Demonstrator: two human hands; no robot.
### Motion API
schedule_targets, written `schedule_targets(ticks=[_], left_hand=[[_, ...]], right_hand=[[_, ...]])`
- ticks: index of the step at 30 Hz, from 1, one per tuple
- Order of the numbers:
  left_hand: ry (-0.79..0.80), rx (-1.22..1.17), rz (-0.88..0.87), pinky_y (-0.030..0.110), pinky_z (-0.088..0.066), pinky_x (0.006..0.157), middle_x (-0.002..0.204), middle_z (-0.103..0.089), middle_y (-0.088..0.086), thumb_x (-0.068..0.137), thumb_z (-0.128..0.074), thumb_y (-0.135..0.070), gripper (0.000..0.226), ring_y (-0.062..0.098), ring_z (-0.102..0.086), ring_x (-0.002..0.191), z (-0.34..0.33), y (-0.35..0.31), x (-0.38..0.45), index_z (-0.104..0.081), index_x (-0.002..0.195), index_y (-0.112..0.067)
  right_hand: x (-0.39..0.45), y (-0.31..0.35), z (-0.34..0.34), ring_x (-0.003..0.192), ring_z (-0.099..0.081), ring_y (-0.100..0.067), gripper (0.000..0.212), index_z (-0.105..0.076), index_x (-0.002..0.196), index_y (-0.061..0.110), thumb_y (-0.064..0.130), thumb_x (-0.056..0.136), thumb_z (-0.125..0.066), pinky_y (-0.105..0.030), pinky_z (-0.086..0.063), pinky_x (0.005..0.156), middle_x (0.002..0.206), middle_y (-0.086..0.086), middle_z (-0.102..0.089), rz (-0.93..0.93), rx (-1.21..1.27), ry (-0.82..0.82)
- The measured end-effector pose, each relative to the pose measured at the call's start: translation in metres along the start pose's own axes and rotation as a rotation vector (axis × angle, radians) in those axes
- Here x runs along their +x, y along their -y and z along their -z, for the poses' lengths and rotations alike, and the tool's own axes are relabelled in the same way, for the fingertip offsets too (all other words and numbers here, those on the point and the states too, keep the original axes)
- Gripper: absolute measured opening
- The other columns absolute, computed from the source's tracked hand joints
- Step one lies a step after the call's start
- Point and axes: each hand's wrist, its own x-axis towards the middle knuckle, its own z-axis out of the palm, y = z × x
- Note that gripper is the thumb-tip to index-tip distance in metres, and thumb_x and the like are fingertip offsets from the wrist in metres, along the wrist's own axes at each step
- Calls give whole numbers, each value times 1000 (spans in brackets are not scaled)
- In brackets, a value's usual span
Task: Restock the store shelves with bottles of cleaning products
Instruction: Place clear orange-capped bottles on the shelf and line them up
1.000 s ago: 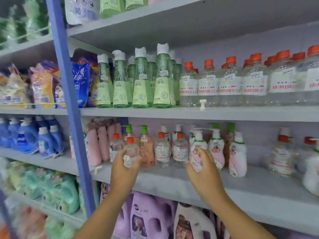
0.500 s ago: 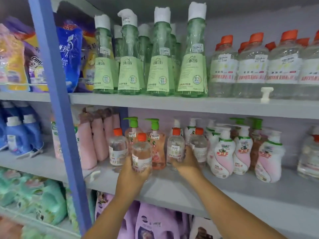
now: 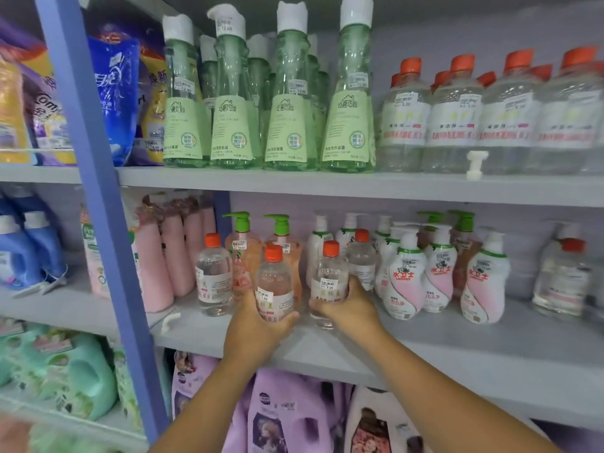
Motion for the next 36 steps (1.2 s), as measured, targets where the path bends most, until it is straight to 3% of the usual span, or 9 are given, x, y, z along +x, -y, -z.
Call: schedule_targets(ticks=[5, 9, 14, 17, 20, 26, 31, 36], left_hand=[[37, -46, 14, 30, -54, 79, 102, -69, -14, 64, -92, -42, 71, 8, -69, 92, -11, -30, -40, -49, 119, -32], [-45, -44, -61, 29, -53, 76, 93, -64, -23, 64, -88, -55, 62, -3, -62, 85, -18, -69, -94, -46, 107, -43], [-115, -168, -141, 41, -60, 76, 93, -71, -16, 60, -85, -62, 64, -1, -69, 82, -21, -124, -153, -52, 109, -36], [-170, -230, -231, 32, -60, 68, 88, -71, -19, 54, -78, -72, 67, -4, -69, 77, -14, -167, -182, -50, 106, -41], [-176, -265, -324, 20, -55, 61, 93, -67, -30, 56, -80, -67, 60, -5, -68, 78, -3, -220, -198, -47, 101, -44], [-179, -293, -518, 13, -51, 60, 92, -69, -18, 72, -79, -60, 59, -10, -65, 79, 13, -318, -176, -47, 115, -33], [-157, -226, -604, 30, -55, 65, 91, -68, -14, 75, -75, -64, 57, -3, -65, 74, 10, -376, -122, -47, 112, -30], [-130, -144, -579, 27, -46, 59, 91, -64, -14, 79, -72, -62, 53, 2, -61, 75, 5, -397, -72, -52, 111, -25]], right_hand=[[-45, -5, 38, 87, -69, 0, 53, -59, 110, 27, 25, 68, -92, -5, -47, 57, 97, 15, -71, 80, 49, 10], [-84, 1, 81, 86, -65, 6, 55, -57, 106, 33, 35, 65, -93, -21, -56, 78, 97, 17, -70, 139, 59, -6], [-139, 11, 138, 90, -69, 3, 60, -60, 111, 38, 55, 61, -87, -30, -60, 82, 99, 18, -73, 259, 121, -77], [-170, 31, 172, 91, -71, 2, 53, -62, 112, 39, 49, 66, -87, -31, -61, 81, 101, 21, -74, 342, 195, -104], [-188, 62, 217, 89, -72, 0, 46, -64, 111, 39, 42, 70, -86, -32, -62, 79, 100, 19, -74, 425, 250, -130], [-181, 137, 292, 84, -72, 0, 34, -65, 102, 35, 50, 76, -81, -30, -61, 74, 94, 18, -75, 585, 203, -230], [-129, 177, 321, 78, -71, 1, 32, -67, 103, 30, 50, 80, -79, -23, -57, 65, 91, 14, -75, 593, 157, -318], [-74, 186, 320, 85, -69, -5, 52, -64, 107, 29, 65, 72, -77, -33, -59, 76, 95, 13, -72, 508, 40, -346]])
